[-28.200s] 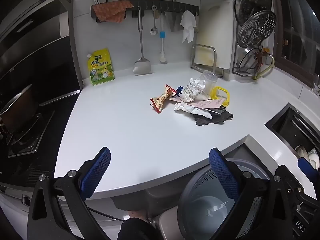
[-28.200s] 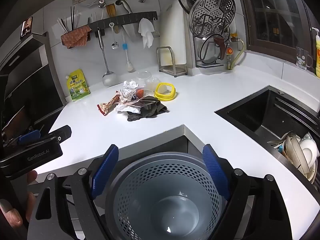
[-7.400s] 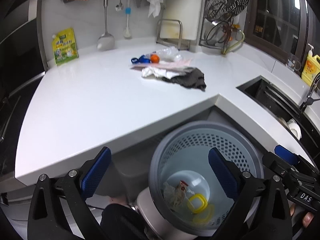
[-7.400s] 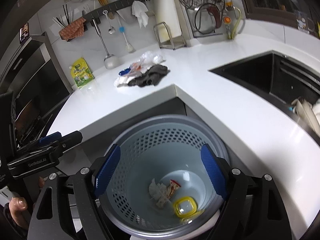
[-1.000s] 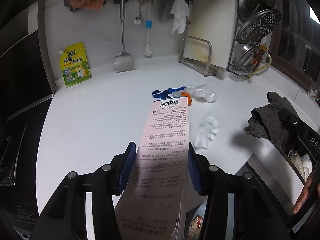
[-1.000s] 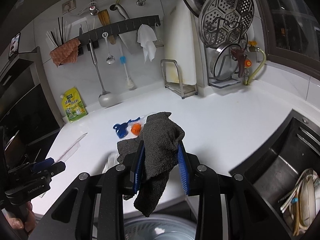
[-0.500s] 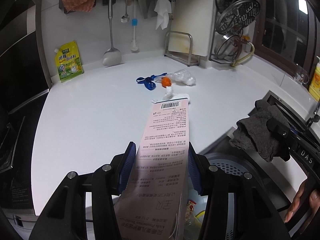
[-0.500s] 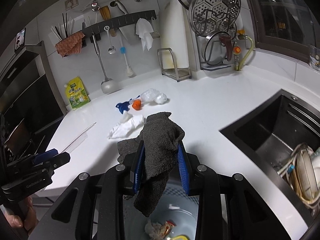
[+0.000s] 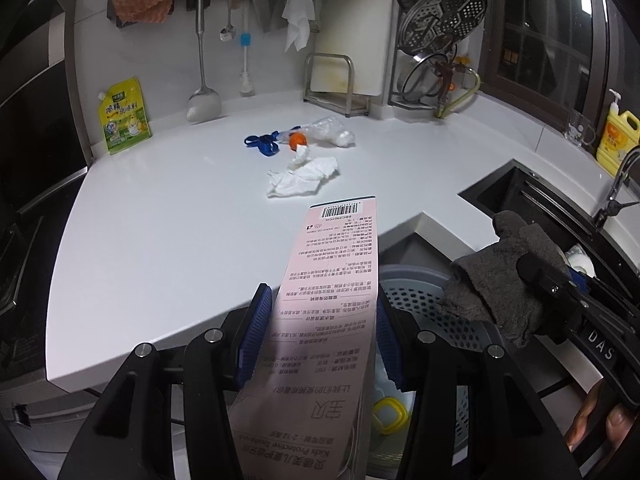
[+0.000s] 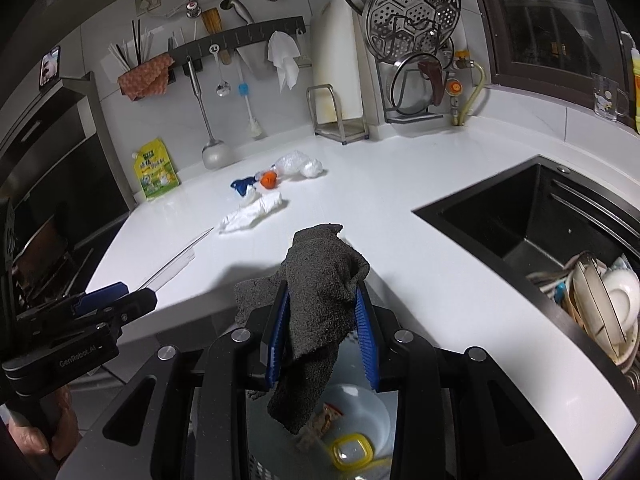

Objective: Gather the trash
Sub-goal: 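Carry the receipt in the left gripper while the right carries the cloth over the bin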

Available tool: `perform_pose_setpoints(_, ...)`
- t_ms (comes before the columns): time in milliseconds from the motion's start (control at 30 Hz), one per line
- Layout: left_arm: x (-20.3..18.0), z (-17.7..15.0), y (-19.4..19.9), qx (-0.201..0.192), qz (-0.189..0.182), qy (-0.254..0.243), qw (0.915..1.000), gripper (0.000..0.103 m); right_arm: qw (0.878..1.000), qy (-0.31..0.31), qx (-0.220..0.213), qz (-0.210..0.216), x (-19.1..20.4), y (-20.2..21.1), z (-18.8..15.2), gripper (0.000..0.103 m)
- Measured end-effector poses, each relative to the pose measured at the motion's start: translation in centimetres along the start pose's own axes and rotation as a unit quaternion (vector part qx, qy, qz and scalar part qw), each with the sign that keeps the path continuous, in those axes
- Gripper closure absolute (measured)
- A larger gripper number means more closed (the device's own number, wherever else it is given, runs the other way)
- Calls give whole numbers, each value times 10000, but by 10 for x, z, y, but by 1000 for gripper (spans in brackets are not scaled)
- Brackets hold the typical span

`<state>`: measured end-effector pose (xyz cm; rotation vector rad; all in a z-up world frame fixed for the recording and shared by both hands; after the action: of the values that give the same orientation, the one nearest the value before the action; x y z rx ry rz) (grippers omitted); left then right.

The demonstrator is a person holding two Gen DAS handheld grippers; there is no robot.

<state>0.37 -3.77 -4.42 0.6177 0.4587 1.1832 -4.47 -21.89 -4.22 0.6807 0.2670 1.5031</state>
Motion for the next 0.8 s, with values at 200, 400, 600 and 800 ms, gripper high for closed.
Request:
perform_pose_setpoints(200,-13,-17,1,111,-122,-28,9999,54,9999,-51,130,-28,-4,5,-21,72)
perform_pose_setpoints(400,-21,-33,-6,336,-326,-41,9989,54,9996,-24,271,-86,-6,5,-40,72)
perform_pose_setpoints(600,-23,-46,-10,460,-395,-50,9981,54,9991,-16,414,-118,-9,2,-55,72)
perform_pose_setpoints(800,-25,-55,-19,598,-346,-102,9976,54,9985,0,542,-30,-9,-4,-64,72)
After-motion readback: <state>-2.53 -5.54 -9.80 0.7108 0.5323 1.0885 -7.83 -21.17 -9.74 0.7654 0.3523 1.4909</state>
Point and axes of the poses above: each gripper's, at about its wrist camera, not at the fingertips, and y roughly against the way its jaws point, x to its left, z to its top, the point moved 3 cm from there along -y, roughly the way its jaws point, and after that the axes turned 3 degrees about -y, right-handed, at the moved point
